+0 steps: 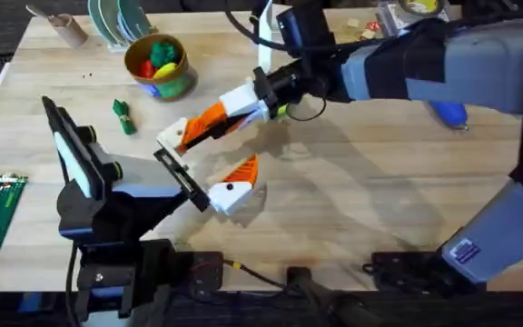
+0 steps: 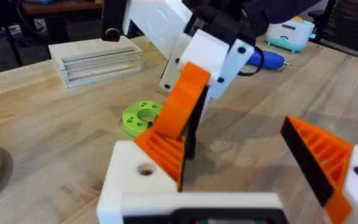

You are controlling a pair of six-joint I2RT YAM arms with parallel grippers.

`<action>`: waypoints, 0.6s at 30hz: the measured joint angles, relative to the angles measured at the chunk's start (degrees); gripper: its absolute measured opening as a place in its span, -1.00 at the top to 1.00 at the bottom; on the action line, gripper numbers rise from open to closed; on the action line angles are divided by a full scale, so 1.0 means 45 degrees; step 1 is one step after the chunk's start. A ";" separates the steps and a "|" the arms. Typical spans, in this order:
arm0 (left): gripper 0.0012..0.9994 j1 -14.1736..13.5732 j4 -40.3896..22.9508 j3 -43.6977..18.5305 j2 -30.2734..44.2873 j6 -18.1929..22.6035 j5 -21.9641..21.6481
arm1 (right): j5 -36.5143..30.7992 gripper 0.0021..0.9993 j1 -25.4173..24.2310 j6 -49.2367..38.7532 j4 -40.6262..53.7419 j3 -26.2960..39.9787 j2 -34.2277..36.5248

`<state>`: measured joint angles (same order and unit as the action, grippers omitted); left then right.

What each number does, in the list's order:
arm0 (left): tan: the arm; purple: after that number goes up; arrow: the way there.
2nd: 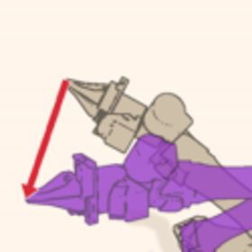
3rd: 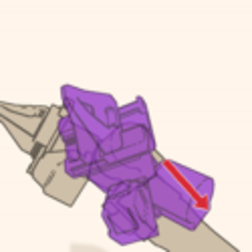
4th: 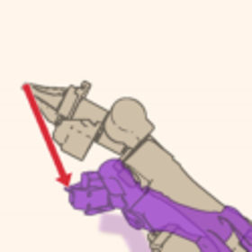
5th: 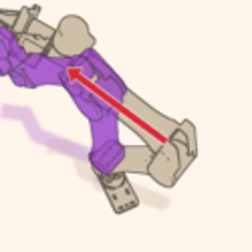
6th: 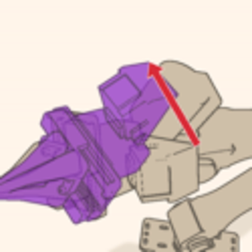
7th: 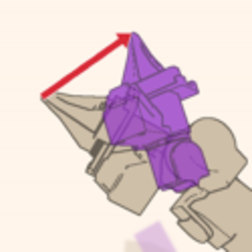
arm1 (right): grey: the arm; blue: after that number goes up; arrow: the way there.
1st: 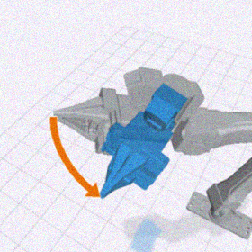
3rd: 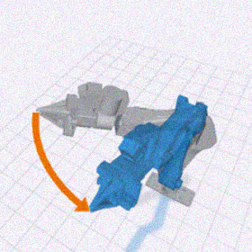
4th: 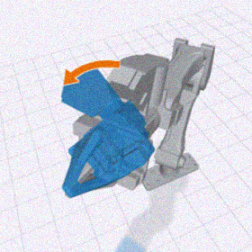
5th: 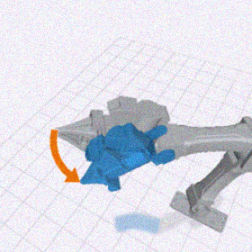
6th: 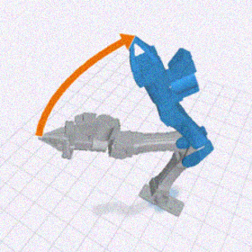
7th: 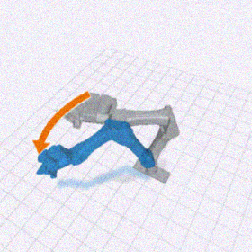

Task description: Pick up the gripper from the table and insert it into the empty holder that is missing its gripper. Then pick up a screw, insert it into the mounting hole, and use the screwdriver to tighten it. Finally, clean up the table by picking up the vegetable and placing it into the bucket.

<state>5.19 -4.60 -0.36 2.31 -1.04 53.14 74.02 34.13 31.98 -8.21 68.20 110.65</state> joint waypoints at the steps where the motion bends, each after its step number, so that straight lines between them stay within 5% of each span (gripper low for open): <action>1: -0.99 0.0000 0.0005 0.0000 0.0000 -0.0005 -0.0011 | -0.0065 0.96 0.0109 0.0049 -0.0106 0.0000 0.0000; 18: -0.99 0.0078 0.0063 0.0004 0.0000 -0.0004 -0.0083 | -0.0544 0.96 0.0311 0.0377 -0.1035 0.0000 0.0000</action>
<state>5.54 -4.32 -0.34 2.31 -1.06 52.76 71.57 35.53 33.67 -12.87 68.20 110.65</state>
